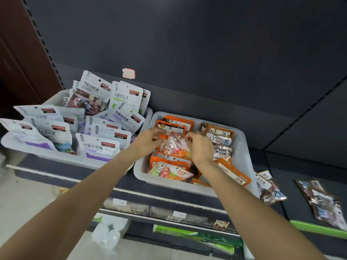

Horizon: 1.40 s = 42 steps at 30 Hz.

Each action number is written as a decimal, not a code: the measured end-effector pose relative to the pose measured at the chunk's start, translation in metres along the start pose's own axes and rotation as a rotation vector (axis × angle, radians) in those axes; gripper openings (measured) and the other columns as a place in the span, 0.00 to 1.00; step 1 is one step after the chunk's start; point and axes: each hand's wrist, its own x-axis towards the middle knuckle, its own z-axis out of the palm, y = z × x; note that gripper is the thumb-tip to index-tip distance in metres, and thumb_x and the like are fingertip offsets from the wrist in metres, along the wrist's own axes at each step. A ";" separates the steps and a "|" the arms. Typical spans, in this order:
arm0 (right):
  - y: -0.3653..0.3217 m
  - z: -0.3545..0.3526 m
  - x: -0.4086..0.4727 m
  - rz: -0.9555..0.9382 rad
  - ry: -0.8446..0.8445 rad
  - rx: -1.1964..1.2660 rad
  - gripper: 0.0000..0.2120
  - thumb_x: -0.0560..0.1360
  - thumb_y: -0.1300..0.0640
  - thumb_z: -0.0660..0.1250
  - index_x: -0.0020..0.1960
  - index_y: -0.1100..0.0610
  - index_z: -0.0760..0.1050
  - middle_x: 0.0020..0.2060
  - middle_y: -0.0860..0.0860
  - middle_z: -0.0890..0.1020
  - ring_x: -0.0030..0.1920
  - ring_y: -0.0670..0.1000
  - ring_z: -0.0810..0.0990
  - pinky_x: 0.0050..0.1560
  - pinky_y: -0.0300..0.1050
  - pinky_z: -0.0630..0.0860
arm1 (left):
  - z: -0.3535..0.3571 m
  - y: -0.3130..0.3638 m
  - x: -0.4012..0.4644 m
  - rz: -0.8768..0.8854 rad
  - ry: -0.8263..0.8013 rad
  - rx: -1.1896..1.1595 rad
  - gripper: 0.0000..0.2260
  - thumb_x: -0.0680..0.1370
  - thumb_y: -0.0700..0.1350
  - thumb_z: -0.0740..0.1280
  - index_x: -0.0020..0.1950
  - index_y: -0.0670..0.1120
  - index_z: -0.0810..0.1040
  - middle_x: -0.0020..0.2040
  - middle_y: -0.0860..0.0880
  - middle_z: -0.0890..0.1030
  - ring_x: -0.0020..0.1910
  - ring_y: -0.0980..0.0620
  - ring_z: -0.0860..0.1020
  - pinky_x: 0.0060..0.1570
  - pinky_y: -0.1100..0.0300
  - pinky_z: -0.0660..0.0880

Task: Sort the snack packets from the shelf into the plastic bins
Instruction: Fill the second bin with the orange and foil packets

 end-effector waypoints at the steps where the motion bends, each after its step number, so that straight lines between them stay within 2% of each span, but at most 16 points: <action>1: -0.004 0.002 -0.002 -0.036 0.000 -0.005 0.11 0.78 0.56 0.64 0.59 0.54 0.78 0.55 0.51 0.81 0.53 0.51 0.80 0.50 0.44 0.79 | 0.000 0.001 0.001 0.000 0.007 -0.005 0.16 0.79 0.40 0.63 0.67 0.44 0.72 0.62 0.47 0.77 0.60 0.50 0.76 0.55 0.60 0.73; 3: -0.010 0.008 -0.005 -0.096 -0.032 -0.017 0.10 0.78 0.57 0.65 0.58 0.54 0.79 0.54 0.51 0.81 0.53 0.51 0.80 0.52 0.45 0.78 | 0.000 0.002 0.001 0.002 0.015 0.021 0.16 0.79 0.40 0.63 0.67 0.44 0.72 0.62 0.47 0.77 0.60 0.49 0.76 0.55 0.61 0.73; 5: -0.009 0.010 -0.001 -0.088 -0.088 0.014 0.10 0.78 0.57 0.64 0.58 0.54 0.78 0.55 0.51 0.81 0.53 0.51 0.80 0.52 0.46 0.79 | 0.003 0.003 0.000 0.024 0.025 0.091 0.16 0.78 0.41 0.64 0.66 0.45 0.73 0.62 0.47 0.77 0.60 0.48 0.77 0.57 0.57 0.75; 8: 0.003 -0.002 0.001 -0.095 -0.136 0.101 0.16 0.78 0.56 0.65 0.65 0.53 0.74 0.61 0.52 0.78 0.59 0.52 0.78 0.57 0.48 0.77 | 0.013 0.015 -0.005 0.087 0.081 0.256 0.17 0.78 0.44 0.65 0.66 0.47 0.73 0.64 0.46 0.76 0.60 0.46 0.76 0.59 0.52 0.75; 10: 0.020 -0.020 -0.004 -0.120 -0.081 0.124 0.19 0.77 0.56 0.67 0.67 0.53 0.72 0.65 0.52 0.74 0.63 0.53 0.75 0.61 0.49 0.75 | 0.025 0.032 -0.009 0.139 0.132 0.360 0.18 0.78 0.45 0.65 0.68 0.48 0.72 0.67 0.47 0.74 0.63 0.47 0.73 0.63 0.51 0.72; 13: 0.060 -0.049 -0.021 -0.086 0.084 0.188 0.18 0.76 0.58 0.67 0.65 0.54 0.74 0.64 0.53 0.76 0.63 0.52 0.74 0.63 0.47 0.72 | 0.051 0.066 -0.014 0.250 0.204 0.521 0.18 0.79 0.48 0.63 0.69 0.50 0.70 0.69 0.48 0.71 0.67 0.48 0.69 0.67 0.51 0.67; 17: 0.133 -0.076 -0.053 0.024 0.173 0.226 0.14 0.77 0.59 0.65 0.63 0.56 0.76 0.58 0.54 0.77 0.59 0.53 0.74 0.54 0.39 0.68 | 0.108 0.116 -0.013 0.416 0.134 0.503 0.17 0.80 0.46 0.61 0.68 0.49 0.70 0.66 0.48 0.72 0.65 0.49 0.69 0.64 0.53 0.69; 23: 0.262 -0.091 -0.101 0.224 0.144 0.174 0.17 0.78 0.58 0.63 0.67 0.56 0.72 0.61 0.53 0.74 0.63 0.53 0.71 0.58 0.47 0.72 | 0.237 0.182 -0.003 0.517 -0.036 0.296 0.15 0.79 0.41 0.61 0.66 0.44 0.72 0.64 0.47 0.69 0.59 0.49 0.72 0.61 0.57 0.69; 25: 0.309 -0.092 -0.112 0.297 0.077 0.139 0.19 0.78 0.58 0.64 0.68 0.58 0.70 0.63 0.55 0.73 0.65 0.55 0.70 0.62 0.49 0.70 | 0.282 0.196 0.003 0.478 -0.104 0.279 0.16 0.80 0.41 0.61 0.68 0.44 0.70 0.66 0.48 0.67 0.59 0.50 0.72 0.61 0.59 0.68; 28: 0.375 -0.093 -0.123 0.377 -0.042 0.108 0.20 0.78 0.58 0.64 0.69 0.59 0.69 0.66 0.57 0.71 0.68 0.57 0.67 0.65 0.48 0.67 | 0.342 0.203 0.017 0.358 -0.194 0.339 0.19 0.79 0.42 0.61 0.70 0.44 0.67 0.68 0.47 0.66 0.66 0.49 0.67 0.65 0.57 0.66; 31: 0.430 -0.091 -0.128 0.414 -0.110 0.120 0.21 0.76 0.59 0.66 0.68 0.58 0.70 0.68 0.57 0.69 0.66 0.59 0.70 0.64 0.50 0.70 | 0.386 0.191 0.028 0.194 -0.260 0.362 0.22 0.79 0.42 0.63 0.72 0.43 0.64 0.70 0.45 0.66 0.69 0.47 0.66 0.67 0.59 0.61; 33: 0.458 -0.091 -0.128 0.441 -0.152 0.132 0.23 0.76 0.60 0.66 0.70 0.54 0.68 0.68 0.56 0.69 0.64 0.58 0.71 0.61 0.51 0.72 | 0.408 0.178 0.032 0.120 -0.271 0.396 0.25 0.78 0.45 0.64 0.74 0.44 0.62 0.72 0.44 0.64 0.71 0.47 0.62 0.69 0.60 0.57; 35: 0.480 -0.091 -0.127 0.452 -0.212 0.082 0.25 0.76 0.56 0.66 0.72 0.51 0.65 0.70 0.54 0.65 0.68 0.56 0.65 0.63 0.51 0.70 | 0.421 0.167 0.035 0.087 -0.265 0.494 0.30 0.78 0.49 0.65 0.76 0.45 0.57 0.76 0.45 0.58 0.75 0.48 0.55 0.73 0.59 0.53; 39: 0.508 -0.097 -0.114 0.458 -0.313 0.049 0.42 0.69 0.43 0.73 0.76 0.49 0.54 0.74 0.56 0.53 0.75 0.58 0.50 0.73 0.55 0.56 | 0.425 0.164 0.052 0.040 -0.225 0.646 0.35 0.78 0.53 0.64 0.78 0.47 0.49 0.78 0.47 0.47 0.77 0.49 0.44 0.74 0.58 0.44; 40: 0.510 -0.099 -0.109 0.456 -0.338 0.033 0.45 0.67 0.41 0.73 0.76 0.48 0.52 0.74 0.58 0.53 0.74 0.59 0.51 0.73 0.55 0.55 | 0.423 0.164 0.057 0.024 -0.226 0.655 0.36 0.77 0.54 0.65 0.78 0.47 0.48 0.78 0.47 0.46 0.77 0.48 0.44 0.74 0.57 0.44; 42: 0.512 -0.102 -0.101 0.449 -0.378 0.029 0.46 0.66 0.40 0.74 0.75 0.48 0.53 0.69 0.59 0.60 0.71 0.61 0.58 0.71 0.56 0.59 | 0.424 0.166 0.064 -0.013 -0.252 0.644 0.38 0.76 0.55 0.66 0.78 0.48 0.47 0.78 0.45 0.46 0.77 0.47 0.45 0.75 0.56 0.47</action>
